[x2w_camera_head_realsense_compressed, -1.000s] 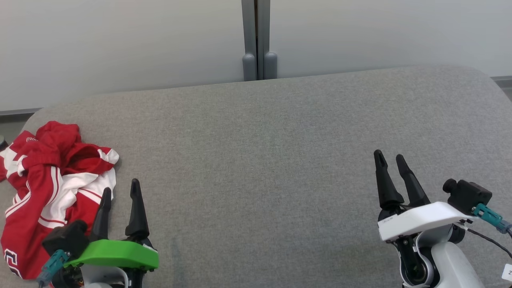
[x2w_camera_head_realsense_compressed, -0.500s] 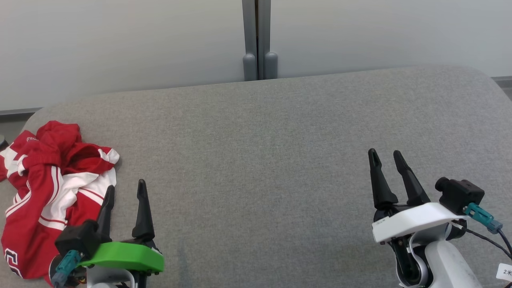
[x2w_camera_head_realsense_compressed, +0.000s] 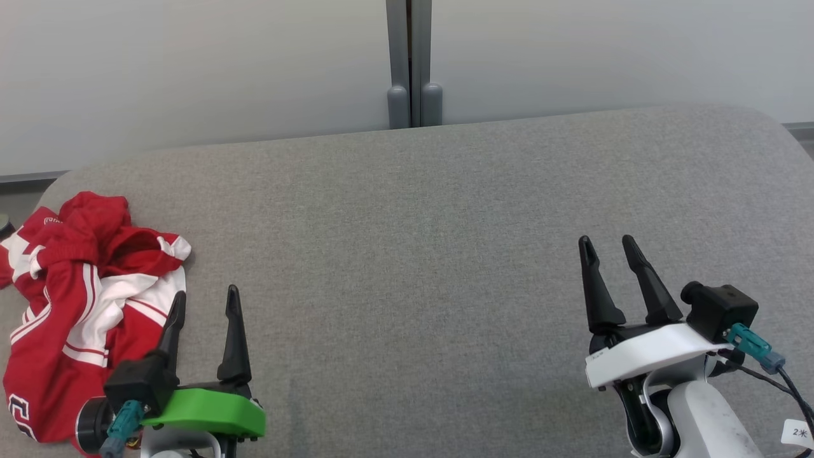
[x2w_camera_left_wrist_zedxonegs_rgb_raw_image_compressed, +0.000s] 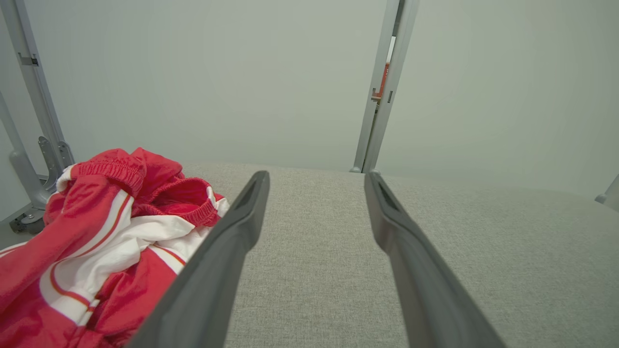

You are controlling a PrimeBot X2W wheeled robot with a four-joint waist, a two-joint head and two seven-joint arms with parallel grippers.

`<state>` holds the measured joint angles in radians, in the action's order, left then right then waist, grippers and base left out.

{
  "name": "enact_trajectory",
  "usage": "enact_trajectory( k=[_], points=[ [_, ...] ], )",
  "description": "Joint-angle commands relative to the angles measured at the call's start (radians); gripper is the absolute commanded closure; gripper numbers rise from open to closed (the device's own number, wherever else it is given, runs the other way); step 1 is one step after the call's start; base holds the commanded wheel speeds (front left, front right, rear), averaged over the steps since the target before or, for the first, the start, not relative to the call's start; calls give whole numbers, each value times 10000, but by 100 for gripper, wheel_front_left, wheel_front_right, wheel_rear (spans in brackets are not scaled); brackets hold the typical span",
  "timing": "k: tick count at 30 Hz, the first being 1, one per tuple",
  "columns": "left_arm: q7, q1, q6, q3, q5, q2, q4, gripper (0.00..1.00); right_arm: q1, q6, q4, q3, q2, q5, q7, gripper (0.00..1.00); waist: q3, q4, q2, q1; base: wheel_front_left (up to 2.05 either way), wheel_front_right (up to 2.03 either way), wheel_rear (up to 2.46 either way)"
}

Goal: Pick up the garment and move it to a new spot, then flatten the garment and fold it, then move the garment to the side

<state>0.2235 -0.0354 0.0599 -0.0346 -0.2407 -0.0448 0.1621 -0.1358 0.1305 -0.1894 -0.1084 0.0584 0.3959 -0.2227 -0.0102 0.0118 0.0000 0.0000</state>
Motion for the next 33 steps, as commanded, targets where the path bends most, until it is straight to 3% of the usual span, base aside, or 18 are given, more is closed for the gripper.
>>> enact_trajectory(
  k=[1, 20, 33],
  points=[
    [100, 80, -83, -19, 237, -79, -77, 0, -160, 3, -7, -1, 12, -271, -111, 0, -5, 4, 0, 0, 0, 0, 0],
    [446, 102, -150, -76, 1360, -88, -22, 0, -206, 4, 16, 52, -44, -1735, -443, 0, -47, 21, 0, 0, 0, 0, 0],
    [414, 58, -172, -17, 1099, -87, 108, 0, -187, 4, -11, 79, -68, -1775, -434, 0, -42, 7, 0, 0, 0, 0, 0]
  ],
)
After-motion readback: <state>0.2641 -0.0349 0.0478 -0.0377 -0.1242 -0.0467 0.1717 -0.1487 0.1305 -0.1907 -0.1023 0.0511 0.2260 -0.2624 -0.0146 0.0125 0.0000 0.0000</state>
